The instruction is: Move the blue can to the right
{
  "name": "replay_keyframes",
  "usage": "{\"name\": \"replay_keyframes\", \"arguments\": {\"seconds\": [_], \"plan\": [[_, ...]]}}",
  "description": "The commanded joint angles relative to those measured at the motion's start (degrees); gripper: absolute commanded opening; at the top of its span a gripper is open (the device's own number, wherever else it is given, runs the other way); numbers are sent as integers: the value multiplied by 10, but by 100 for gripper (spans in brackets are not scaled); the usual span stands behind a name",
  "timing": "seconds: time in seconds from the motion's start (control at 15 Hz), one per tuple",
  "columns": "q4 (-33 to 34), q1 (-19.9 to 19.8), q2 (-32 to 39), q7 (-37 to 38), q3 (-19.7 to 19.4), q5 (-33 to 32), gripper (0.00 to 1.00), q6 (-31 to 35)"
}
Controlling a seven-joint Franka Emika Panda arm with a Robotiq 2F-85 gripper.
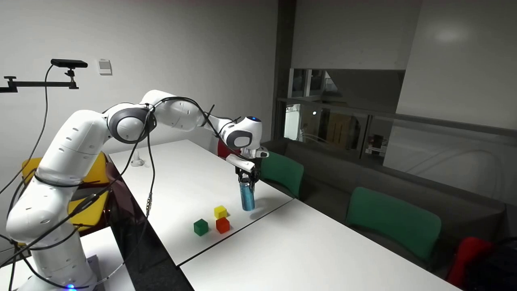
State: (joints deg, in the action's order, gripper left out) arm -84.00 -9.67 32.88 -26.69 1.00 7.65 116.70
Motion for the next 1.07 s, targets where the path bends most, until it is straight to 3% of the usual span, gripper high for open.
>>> {"name": "replay_keyframes", "arguments": {"seconds": [0.0, 0.6, 1.0], "plan": [[-29, -19, -41, -4, -4, -1, 44, 9], [-74, -76, -64, -30, -13, 34, 44, 31], [-137, -125, -94, -68, -19, 91, 44, 51]]}}
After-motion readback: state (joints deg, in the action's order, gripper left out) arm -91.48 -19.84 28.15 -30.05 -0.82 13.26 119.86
